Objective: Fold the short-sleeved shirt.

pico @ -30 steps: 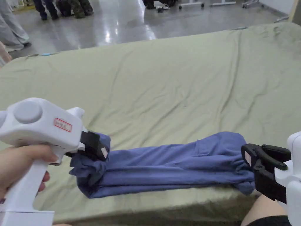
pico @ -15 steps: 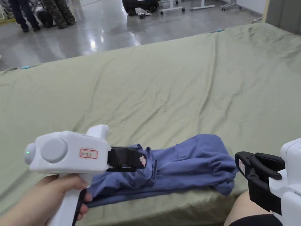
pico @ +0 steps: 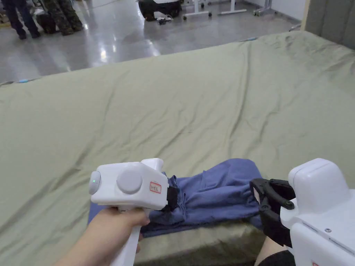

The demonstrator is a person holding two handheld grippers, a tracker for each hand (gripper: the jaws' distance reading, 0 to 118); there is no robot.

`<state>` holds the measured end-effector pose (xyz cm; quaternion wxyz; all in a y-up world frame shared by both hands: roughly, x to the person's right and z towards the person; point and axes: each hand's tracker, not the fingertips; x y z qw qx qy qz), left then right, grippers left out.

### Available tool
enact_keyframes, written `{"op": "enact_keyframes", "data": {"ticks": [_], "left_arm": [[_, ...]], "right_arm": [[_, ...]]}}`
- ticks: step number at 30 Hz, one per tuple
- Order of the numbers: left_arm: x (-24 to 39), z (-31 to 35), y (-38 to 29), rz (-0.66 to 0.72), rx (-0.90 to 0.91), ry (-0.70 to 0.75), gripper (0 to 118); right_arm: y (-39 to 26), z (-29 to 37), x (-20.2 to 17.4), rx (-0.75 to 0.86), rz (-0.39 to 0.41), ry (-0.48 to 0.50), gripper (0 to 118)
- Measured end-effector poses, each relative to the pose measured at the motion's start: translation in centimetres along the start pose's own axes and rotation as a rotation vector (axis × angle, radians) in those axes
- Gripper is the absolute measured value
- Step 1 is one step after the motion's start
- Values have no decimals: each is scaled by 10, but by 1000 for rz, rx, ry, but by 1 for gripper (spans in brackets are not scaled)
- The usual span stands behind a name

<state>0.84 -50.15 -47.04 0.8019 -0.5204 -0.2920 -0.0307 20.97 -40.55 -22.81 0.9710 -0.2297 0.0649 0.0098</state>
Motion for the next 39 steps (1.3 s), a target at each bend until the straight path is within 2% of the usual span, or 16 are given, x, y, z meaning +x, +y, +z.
{"op": "enact_keyframes", "data": {"ticks": [3, 6, 10, 11, 13, 14, 16, 19, 23, 25, 26, 27, 28, 30, 35, 39], "left_arm": [[6, 20, 4, -62, 22, -50, 0], [-14, 76, -3, -24, 122, -144, 0], [-96, 144, -32, 98, 253, -245, 0], [-121, 149, -41, 145, 297, -233, 20], [-167, 152, -57, 273, 355, -130, 92], [-189, 147, -67, 362, 352, -117, 101], [-226, 135, -87, 493, 337, -274, 102], [-239, 105, -103, 629, 315, -355, 101], [-210, 65, -96, 496, 185, -427, 97], [-187, 59, -84, 418, 213, -403, 75], [-181, 54, -77, 413, 192, -384, 24], [-176, 47, -72, 424, 177, -357, 17], [-176, 46, -71, 442, 183, -315, 17], [-193, 50, -69, 438, 192, -385, 17], [-217, 80, -83, 438, 215, -378, 17], [-228, 121, -86, 441, 175, -203, 17]], "right_arm": [[0, -7, -7, -8, 6, 4, 2], [2, -14, -13, -3, -3, 11, 2], [8, -20, -22, -2, -1, 23, 2], [9, -23, -25, -1, 2, 23, 2], [13, -31, -30, -5, 1, 26, 2], [15, -34, -33, -9, 3, 29, 2], [18, -38, -40, -9, 17, 35, 2], [19, -44, -49, -21, 45, 47, 2], [16, -50, -55, -39, 54, 58, 2], [14, -50, -54, -43, 52, 57, 2], [12, -51, -53, -47, 47, 56, 2], [11, -51, -51, -52, 42, 53, 2], [10, -50, -49, -57, 38, 51, 2], [8, -46, -44, -59, 36, 42, 2], [6, -37, -27, -46, 0, 20, 2], [7, -26, -21, -15, 0, 35, 2]]}}
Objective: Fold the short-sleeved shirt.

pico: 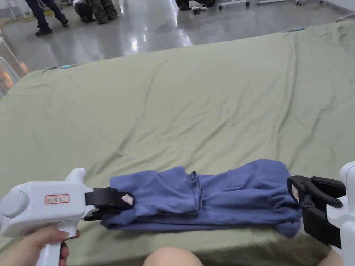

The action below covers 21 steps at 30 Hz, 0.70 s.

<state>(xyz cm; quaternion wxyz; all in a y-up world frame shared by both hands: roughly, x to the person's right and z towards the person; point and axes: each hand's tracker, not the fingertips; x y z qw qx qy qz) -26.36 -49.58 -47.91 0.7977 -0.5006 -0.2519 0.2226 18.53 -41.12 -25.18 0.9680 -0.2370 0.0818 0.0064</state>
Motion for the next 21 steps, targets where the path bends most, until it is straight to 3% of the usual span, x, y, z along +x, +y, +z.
{"op": "enact_keyframes", "data": {"ticks": [2, 9, 15, 19, 20, 21], "left_arm": [[22, 17, 7, -20, -17, 104, 17], [193, 6, 21, -392, -63, 375, 17], [299, -79, 4, -552, -162, 292, 17], [326, -156, -19, -601, -313, 218, 17], [325, -174, -24, -572, -341, 205, 28], [323, -185, -27, -539, -354, 203, 55]], "right_arm": [[-1, 5, 3, 16, 3, 10, 2], [-6, 25, 24, 54, -28, 10, 2], [-13, 54, 52, 81, -50, -49, 2], [-18, 73, 70, 101, -80, -106, 2], [-19, 78, 74, 104, -89, -113, 2], [-21, 83, 77, 109, -96, -117, 2]]}}
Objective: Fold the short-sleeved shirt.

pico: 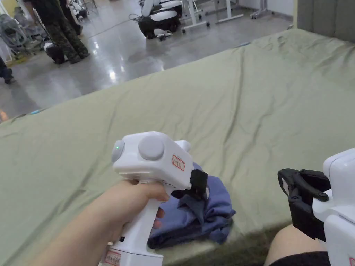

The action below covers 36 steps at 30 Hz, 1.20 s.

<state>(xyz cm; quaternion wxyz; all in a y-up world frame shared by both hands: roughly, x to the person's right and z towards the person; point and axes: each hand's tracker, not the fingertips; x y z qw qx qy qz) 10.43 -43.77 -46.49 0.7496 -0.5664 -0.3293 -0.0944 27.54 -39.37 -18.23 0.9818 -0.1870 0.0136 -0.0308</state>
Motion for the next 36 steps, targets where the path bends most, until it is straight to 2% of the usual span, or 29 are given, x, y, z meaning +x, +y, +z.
{"op": "enact_keyframes", "data": {"ticks": [1, 2, 3, 5, 6, 7, 8, 9, 11, 13, 15, 19, 21, 23, 25, 28, 29, 31, 33, 36], "left_arm": [[1, -4, 0, -1, -2, -4, 91], [2, -2, -4, -13, 9, -1, 115], [3, 9, -9, -23, 63, -23, 116], [-3, 35, -18, 3, 131, -65, 112], [-7, 46, -23, 23, 160, -53, 103], [-7, 55, -31, 5, 209, 8, 75], [-4, 61, -36, -29, 255, 103, 11], [-3, 61, -37, -39, 264, 178, 0], [-5, 41, -33, 9, 254, 201, 0], [7, 10, -24, 0, 159, 97, 0], [24, -15, -21, -28, 143, 37, 0], [40, -82, -15, -38, 14, 60, 0], [33, -94, -13, 8, 61, 39, 0], [20, -82, -6, 110, 40, -37, 0], [6, -67, -8, 118, 50, -108, 0], [-16, -19, -29, 160, 173, -151, 0], [-22, 4, -43, 136, 219, -136, 0], [-42, 44, -75, 155, 332, -125, 0], [-68, 74, -103, 198, 356, -180, 0], [-113, 89, -125, 291, 372, -273, 0]], "right_arm": [[-1, 4, 3, 3, -2, -1, 2], [-3, 8, 7, 5, -2, -1, 2], [-4, 10, 10, 8, 1, -1, 2], [-6, 11, 15, 6, -2, -4, 2], [-7, 10, 18, 1, -16, -1, 2], [-8, 9, 20, 0, -36, 13, 2], [-8, 9, 21, 4, -49, 24, 2], [-8, 8, 21, 6, -49, 27, 2], [-8, 6, 19, 2, -31, 35, 2], [-8, 5, 16, -8, -3, 22, 2], [-9, 5, 15, -13, 1, 26, 2], [-10, 3, 7, -42, 13, 24, 2], [-9, 0, 0, -57, 33, 32, 2], [-6, -8, -6, -65, 41, 43, 2], [-1, -23, -13, -84, 45, 61, 2], [6, -64, -23, -132, 42, 133, 2], [7, -86, -23, -177, 24, 157, 2], [5, -132, -17, -278, -66, 226, 2], [-2, -182, -13, -378, -123, 237, 2], [-26, -245, -10, -520, -137, 199, 2]]}}
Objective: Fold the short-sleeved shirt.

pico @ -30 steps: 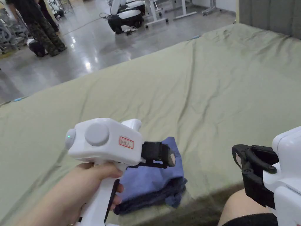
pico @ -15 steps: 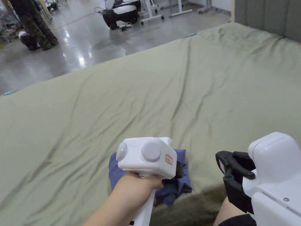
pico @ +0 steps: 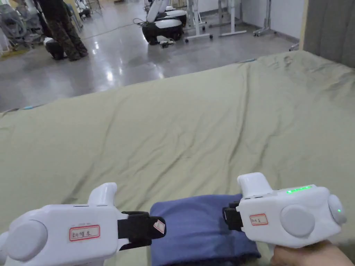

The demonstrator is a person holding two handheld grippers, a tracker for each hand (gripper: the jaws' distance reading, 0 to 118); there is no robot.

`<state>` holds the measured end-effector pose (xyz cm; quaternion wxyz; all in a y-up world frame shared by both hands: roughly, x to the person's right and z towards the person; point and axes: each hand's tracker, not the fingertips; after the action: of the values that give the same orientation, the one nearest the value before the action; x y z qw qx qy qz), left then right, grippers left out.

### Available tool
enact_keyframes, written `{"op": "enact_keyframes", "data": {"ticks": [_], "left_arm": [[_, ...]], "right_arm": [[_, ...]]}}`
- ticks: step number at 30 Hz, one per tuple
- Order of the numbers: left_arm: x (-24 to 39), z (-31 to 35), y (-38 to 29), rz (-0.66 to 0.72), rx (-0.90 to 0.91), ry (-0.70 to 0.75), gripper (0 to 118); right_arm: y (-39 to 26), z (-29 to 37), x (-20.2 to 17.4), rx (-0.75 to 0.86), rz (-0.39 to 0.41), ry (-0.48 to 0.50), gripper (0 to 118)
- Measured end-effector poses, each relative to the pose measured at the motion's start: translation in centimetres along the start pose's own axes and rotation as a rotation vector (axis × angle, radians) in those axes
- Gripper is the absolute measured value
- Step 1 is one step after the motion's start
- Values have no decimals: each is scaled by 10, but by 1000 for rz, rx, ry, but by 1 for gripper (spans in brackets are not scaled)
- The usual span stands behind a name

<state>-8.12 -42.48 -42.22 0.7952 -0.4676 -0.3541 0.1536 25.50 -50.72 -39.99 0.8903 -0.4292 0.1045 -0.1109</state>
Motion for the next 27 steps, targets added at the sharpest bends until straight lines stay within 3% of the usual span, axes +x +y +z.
{"op": "enact_keyframes", "data": {"ticks": [2, 3, 4, 5, 6, 7, 9, 15, 18, 19, 20, 21, 23, 27], "left_arm": [[-29, 3, 8, 76, 2, -43, 0], [-41, 2, 11, 135, -5, -43, 0], [-52, -1, 14, 178, -15, -73, 10], [-59, -9, 16, 211, -13, -124, 61], [-66, -15, 18, 238, -12, -155, 103], [-72, -24, 20, 255, -37, -168, 118], [-76, -47, 21, 231, -95, -193, 118], [-92, -119, 12, 237, -229, -142, 118], [-79, -125, 14, 229, -178, -175, 117], [-74, -124, 16, 207, -172, -173, 104], [-71, -122, 19, 175, -161, -181, 41], [-68, -119, 18, 162, -159, -137, 24], [-70, -116, 19, 196, -158, -184, 24], [-68, -96, 29, 130, -163, -149, 24]], "right_arm": [[-8, -32, 15, -78, -61, 17, 2], [-13, -37, 20, -45, -42, 11, 2], [-17, -33, 21, 27, 14, 12, 2], [-19, -29, 19, 40, 44, -1, 2], [-20, -27, 17, 17, 12, 3, 2], [-19, -27, 14, 19, 27, -12, 2], [-19, -27, 14, 20, 61, -23, 2], [-22, -26, 30, 35, -109, 68, 2], [-23, -22, 24, 45, -59, 51, 2], [-23, -18, 21, 51, -53, 42, 2], [-22, -12, 19, 60, -62, 38, 2], [-22, -5, 21, 84, -129, 53, 2], [-22, 6, 21, 114, -214, 79, 2], [-17, 36, 3, 165, -104, -24, 2]]}}
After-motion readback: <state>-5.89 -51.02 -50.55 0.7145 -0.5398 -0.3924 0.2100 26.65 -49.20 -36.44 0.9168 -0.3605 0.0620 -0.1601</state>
